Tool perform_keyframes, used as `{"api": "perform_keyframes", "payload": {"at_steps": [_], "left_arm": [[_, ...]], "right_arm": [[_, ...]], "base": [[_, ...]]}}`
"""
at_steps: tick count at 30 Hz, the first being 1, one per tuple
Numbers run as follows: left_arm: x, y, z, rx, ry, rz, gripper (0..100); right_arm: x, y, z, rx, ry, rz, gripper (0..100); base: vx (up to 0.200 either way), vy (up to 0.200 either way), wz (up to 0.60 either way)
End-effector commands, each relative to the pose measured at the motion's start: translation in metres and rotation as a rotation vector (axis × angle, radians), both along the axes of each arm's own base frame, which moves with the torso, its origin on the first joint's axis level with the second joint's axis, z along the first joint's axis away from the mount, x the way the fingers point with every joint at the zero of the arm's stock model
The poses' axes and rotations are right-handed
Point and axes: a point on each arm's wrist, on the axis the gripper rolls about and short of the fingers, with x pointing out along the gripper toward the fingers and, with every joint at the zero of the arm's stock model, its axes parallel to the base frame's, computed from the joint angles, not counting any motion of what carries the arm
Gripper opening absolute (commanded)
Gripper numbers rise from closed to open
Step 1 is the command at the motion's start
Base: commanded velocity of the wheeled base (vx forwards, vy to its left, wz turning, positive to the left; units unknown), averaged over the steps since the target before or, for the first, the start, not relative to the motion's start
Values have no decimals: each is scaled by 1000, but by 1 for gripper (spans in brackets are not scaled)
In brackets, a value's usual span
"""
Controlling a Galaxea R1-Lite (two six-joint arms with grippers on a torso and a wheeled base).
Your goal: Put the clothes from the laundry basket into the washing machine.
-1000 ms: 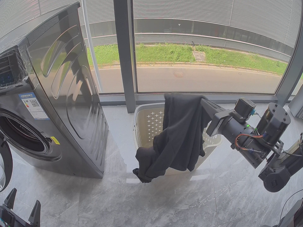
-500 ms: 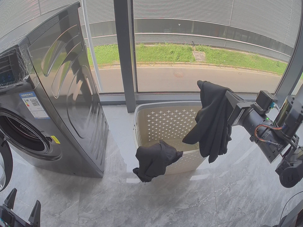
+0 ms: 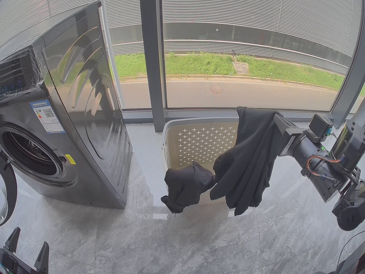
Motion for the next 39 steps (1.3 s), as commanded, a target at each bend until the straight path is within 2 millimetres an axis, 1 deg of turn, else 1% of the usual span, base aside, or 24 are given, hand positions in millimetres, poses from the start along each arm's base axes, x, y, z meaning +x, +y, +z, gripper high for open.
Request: {"api": "perform_keyframes", "payload": {"at_steps": [1,7,39], "left_arm": [[0,0,-5,-3,2,1,100],[0,0,-5,-7,0,1,100],[0,0,-5,-9,0,1,100]], "right_arm": [[1,2,-3,-5,11,5,0],[3,4,-7,-1,24,10,0],[-3,12,-7,12,23,48,0]], "base": [[0,200,0],[0,200,0],[0,200,0]]}}
